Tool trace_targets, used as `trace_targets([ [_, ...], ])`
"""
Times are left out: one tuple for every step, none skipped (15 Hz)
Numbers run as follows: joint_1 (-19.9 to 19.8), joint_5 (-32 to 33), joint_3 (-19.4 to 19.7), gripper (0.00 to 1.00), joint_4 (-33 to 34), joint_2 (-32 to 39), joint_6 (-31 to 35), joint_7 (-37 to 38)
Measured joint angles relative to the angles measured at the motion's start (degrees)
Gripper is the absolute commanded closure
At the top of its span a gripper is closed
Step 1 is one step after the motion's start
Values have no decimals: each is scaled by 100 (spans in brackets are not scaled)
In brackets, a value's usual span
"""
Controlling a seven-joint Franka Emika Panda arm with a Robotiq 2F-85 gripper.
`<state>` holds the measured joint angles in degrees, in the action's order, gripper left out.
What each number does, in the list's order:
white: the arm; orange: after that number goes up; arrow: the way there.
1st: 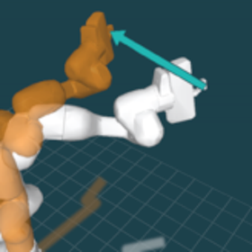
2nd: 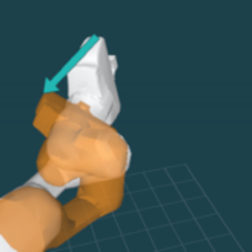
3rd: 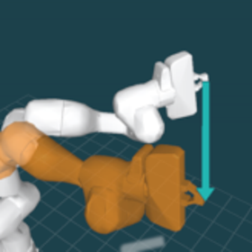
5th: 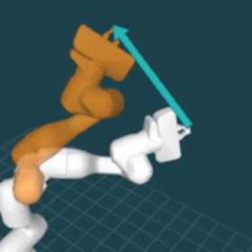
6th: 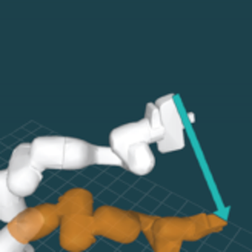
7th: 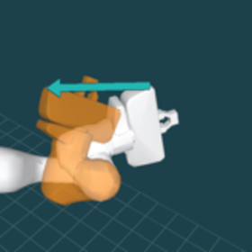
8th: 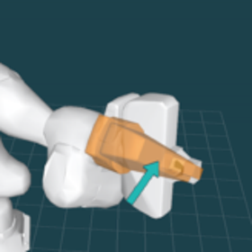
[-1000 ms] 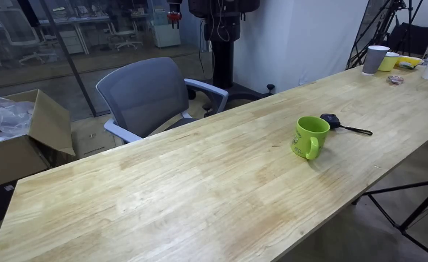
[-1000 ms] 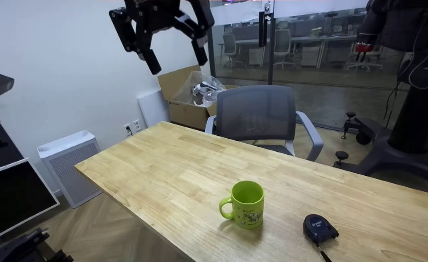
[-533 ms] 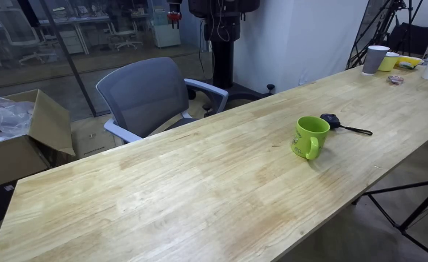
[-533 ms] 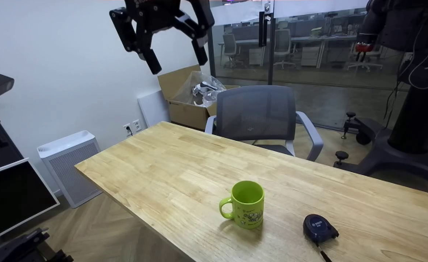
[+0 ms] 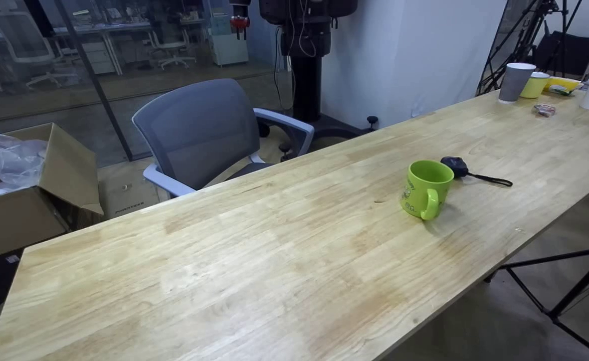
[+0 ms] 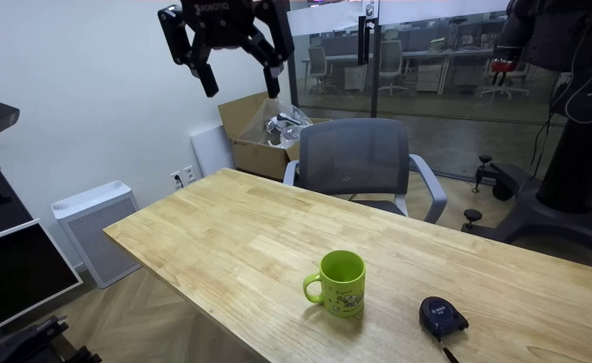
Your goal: Move the cup to the left on the table
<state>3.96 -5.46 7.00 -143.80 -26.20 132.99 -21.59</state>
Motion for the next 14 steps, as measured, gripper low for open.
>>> trace_targets([
  [29, -110, 60, 0, 31, 83, -1, -94],
  [31, -152, 101, 0, 63, 181, 8, -140],
  [16, -153, 119, 0, 93, 295, 39, -145],
  [-14, -139, 121, 0, 122, 429, 97, -145],
  [-48, -119, 120, 0, 150, 575, 169, -145],
  [-86, -91, 118, 0, 178, 739, 251, -144],
  [-137, -17, 114, 0, 203, 917, 353, -132],
  [-193, 64, 104, 0, 222, 1091, 464, -123],
  [-247, 163, 96, 0, 241, 1259, 572, -101],
  [-302, 271, 89, 0, 267, 1427, 659, -80],
  [-351, 361, 83, 0, 296, 1583, 722, -58],
  [-391, 439, 77, 0, 322, 1721, 775, -42],
  [-420, 478, 70, 0, 347, 1843, 807, -33],
  [-441, 500, 60, 0, 369, 1942, 823, -32],
])
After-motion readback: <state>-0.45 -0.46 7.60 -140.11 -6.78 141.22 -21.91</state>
